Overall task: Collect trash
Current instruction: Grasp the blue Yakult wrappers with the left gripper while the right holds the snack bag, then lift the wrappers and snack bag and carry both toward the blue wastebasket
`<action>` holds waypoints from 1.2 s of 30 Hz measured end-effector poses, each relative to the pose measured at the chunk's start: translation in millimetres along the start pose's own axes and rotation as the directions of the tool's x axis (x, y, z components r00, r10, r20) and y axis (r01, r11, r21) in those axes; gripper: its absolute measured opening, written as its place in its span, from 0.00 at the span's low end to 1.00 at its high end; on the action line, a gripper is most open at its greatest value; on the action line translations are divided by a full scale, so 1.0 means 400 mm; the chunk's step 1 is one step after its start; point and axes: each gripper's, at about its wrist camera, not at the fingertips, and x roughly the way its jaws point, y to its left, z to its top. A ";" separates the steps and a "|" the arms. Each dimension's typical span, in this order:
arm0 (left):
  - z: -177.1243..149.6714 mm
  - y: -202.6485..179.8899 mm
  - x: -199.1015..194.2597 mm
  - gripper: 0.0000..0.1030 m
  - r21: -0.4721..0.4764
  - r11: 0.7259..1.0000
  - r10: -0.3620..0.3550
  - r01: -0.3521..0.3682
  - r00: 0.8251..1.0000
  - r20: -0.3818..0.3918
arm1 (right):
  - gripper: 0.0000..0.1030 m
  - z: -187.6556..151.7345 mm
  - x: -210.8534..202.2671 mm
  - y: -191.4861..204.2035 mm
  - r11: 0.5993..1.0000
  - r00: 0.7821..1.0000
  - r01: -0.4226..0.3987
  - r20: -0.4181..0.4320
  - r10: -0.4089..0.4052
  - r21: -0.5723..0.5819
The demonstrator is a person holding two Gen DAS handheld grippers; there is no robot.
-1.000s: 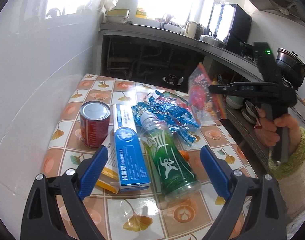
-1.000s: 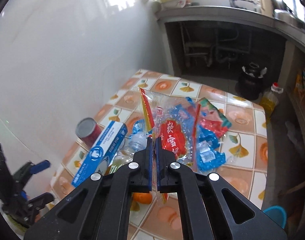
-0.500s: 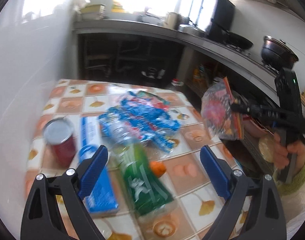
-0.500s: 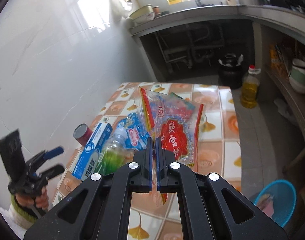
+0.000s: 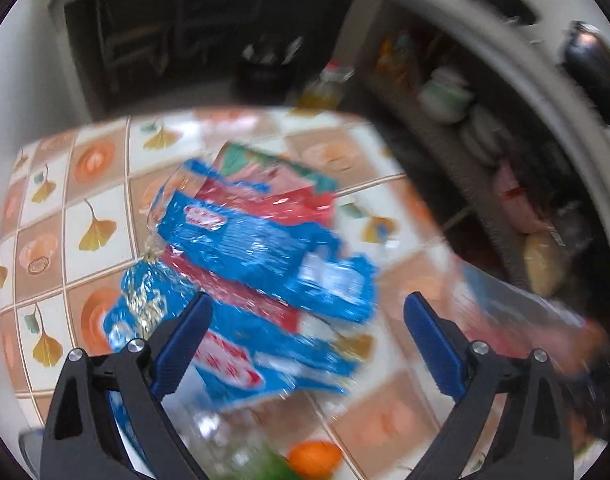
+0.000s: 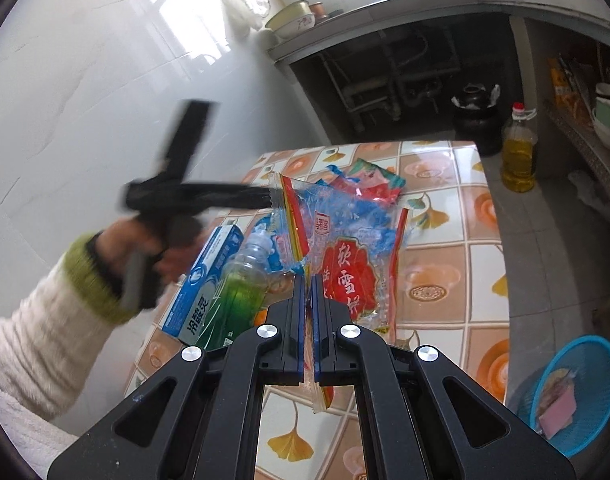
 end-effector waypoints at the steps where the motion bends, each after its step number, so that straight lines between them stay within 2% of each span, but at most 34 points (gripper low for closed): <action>1: 0.010 0.007 0.021 0.91 -0.009 1.000 0.018 -0.019 1.000 -0.019 | 0.02 -0.001 -0.001 -0.004 1.000 1.000 -0.003 0.000 0.003 0.004; 3: 0.033 0.014 0.066 0.91 -0.005 0.997 0.073 -0.073 0.997 -0.040 | 0.02 -0.002 0.000 -0.011 1.000 1.000 -0.005 -0.001 0.005 0.012; 6: 0.047 0.027 0.132 0.89 -0.011 0.993 0.116 -0.118 0.988 -0.099 | 0.02 -0.004 0.001 -0.024 1.000 1.000 -0.009 -0.006 0.009 0.027; 9: 0.052 0.035 0.175 0.83 -0.019 0.988 0.150 -0.155 0.977 -0.151 | 0.02 -0.003 0.000 -0.028 0.999 1.000 -0.012 -0.006 0.012 0.033; 12: 0.046 0.034 0.209 0.77 0.012 0.976 0.215 -0.216 0.960 -0.177 | 0.02 -0.003 -0.004 -0.028 0.999 1.000 -0.018 -0.004 0.018 0.033; 14: 0.041 0.036 0.224 0.71 0.010 0.973 0.227 -0.230 0.954 -0.194 | 0.02 -0.003 -0.004 -0.028 0.999 1.000 -0.020 -0.005 0.020 0.034; 15: 0.038 0.036 0.226 0.70 0.010 0.971 0.235 -0.237 0.954 -0.188 | 0.02 -0.004 -0.005 -0.028 0.999 1.000 -0.021 -0.006 0.021 0.035; 18: 0.033 0.036 0.219 0.58 0.017 0.967 0.252 -0.253 0.952 -0.170 | 0.02 -0.003 -0.005 -0.027 0.999 1.000 -0.021 -0.006 0.022 0.035; 20: 0.029 0.038 0.213 0.44 0.017 0.967 0.254 -0.255 0.953 -0.166 | 0.02 -0.002 -0.002 -0.028 0.999 1.000 -0.020 -0.005 0.020 0.035; 26: 0.010 0.045 0.195 0.21 0.023 0.966 0.259 -0.258 0.956 -0.140 | 0.02 -0.004 0.001 -0.021 0.999 1.000 -0.015 -0.007 0.015 0.032; 30: -0.001 0.072 0.152 0.14 -0.024 0.974 0.220 -0.224 0.969 -0.112 | 0.02 -0.002 0.000 -0.018 0.999 1.000 -0.009 -0.005 0.009 0.031; 36: -0.020 0.075 0.035 0.07 -0.065 0.984 0.165 -0.164 0.986 0.012 | 0.02 -0.002 0.010 -0.016 0.999 1.000 -0.003 -0.011 0.003 0.033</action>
